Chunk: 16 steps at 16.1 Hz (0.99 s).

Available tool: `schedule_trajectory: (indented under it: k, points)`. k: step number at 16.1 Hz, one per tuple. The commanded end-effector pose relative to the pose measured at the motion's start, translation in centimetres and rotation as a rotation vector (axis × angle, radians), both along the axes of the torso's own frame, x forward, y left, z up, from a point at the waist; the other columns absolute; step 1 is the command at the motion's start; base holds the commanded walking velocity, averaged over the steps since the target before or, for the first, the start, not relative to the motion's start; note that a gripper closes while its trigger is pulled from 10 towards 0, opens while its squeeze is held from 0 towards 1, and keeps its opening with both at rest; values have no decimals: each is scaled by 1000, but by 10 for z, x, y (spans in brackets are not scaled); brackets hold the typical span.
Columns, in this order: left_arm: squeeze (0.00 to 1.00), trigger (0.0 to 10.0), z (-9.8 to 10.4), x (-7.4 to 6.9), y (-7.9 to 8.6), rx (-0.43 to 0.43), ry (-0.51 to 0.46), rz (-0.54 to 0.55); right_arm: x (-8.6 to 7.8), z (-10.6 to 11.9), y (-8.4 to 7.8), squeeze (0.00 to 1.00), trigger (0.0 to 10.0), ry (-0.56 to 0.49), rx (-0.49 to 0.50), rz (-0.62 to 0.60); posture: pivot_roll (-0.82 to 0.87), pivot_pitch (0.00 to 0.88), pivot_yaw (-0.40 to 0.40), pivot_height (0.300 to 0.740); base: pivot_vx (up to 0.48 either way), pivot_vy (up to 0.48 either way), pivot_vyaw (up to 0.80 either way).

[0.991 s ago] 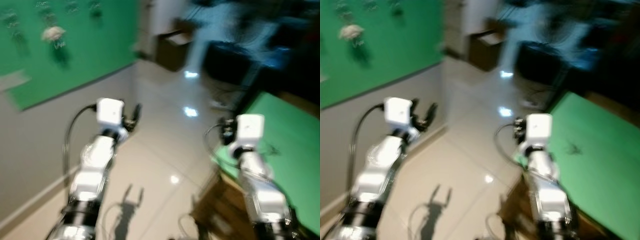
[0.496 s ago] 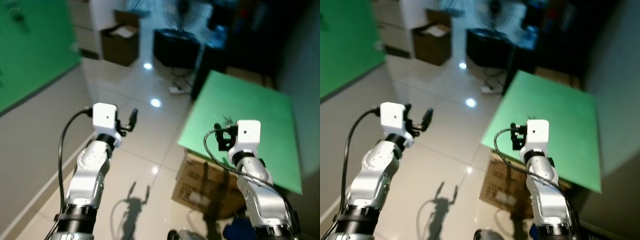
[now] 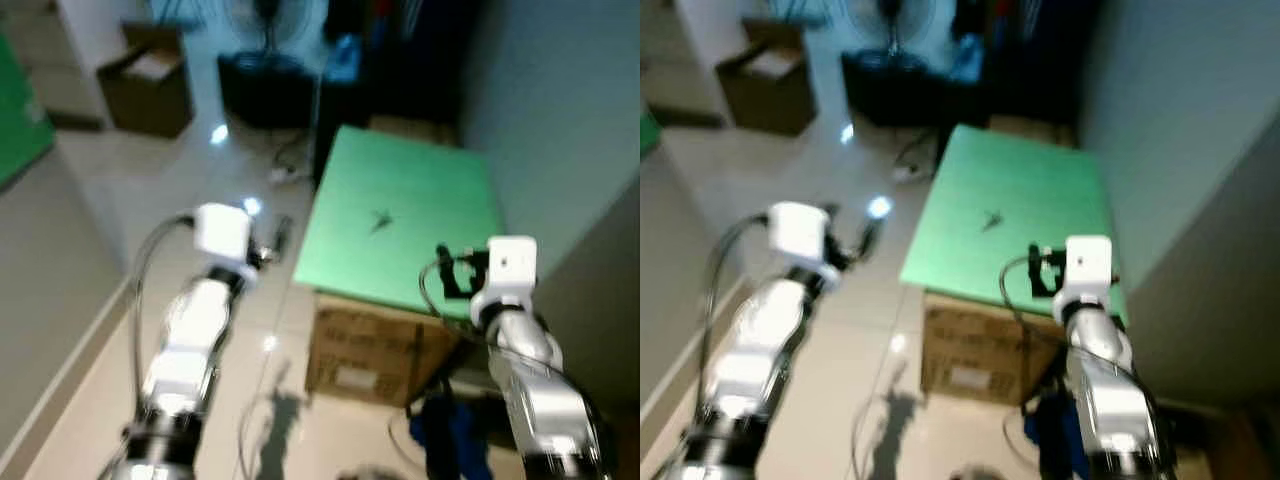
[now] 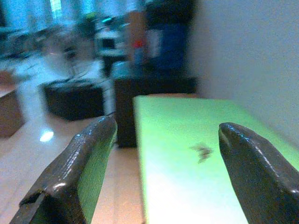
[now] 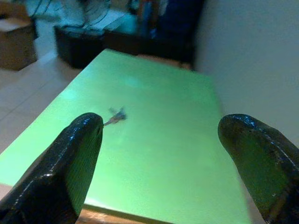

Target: Hang keys on a hook

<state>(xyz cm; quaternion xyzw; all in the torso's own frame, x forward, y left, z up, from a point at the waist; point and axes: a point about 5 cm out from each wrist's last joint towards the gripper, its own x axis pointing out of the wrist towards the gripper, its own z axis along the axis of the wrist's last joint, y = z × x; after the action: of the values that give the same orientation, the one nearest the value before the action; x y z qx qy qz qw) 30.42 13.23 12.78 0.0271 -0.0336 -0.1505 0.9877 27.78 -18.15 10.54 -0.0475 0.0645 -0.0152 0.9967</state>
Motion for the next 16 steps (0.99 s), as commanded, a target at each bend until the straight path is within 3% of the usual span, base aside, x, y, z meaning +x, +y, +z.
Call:
schedule_trajectory:
  k: [1, 2, 5, 12, 16]
  points:
    - [0, 10000, 4, 0, 7, 31, -24, 13, 0, -2, 5, 75, 10000, 15, -11, 11, -71, 0, -34, 740, 349, 0, 0]
    - [0, 10000, 4, -1, 8, 36, -25, 15, 0, -3, 7, 0, 10000, 13, -17, 27, -71, 0, -34, 740, 375, 0, 0]
    - [0, 10000, 5, 1, 8, 52, -34, 7, 3, -3, 22, 0, 10000, -6, -27, 85, -64, 0, -33, 740, 323, 0, 0]
    - [0, 10000, 6, 6, 0, 46, -37, -30, -2, 0, 18, 0, 10000, -18, 2, 74, -90, 0, -7, 740, 365, 0, 0]
    - [0, 10000, 3, 4, 3, 58, -29, -35, -1, -1, 22, 0, 10000, -17, 13, 91, -85, 0, -14, 740, 363, 0, 0]
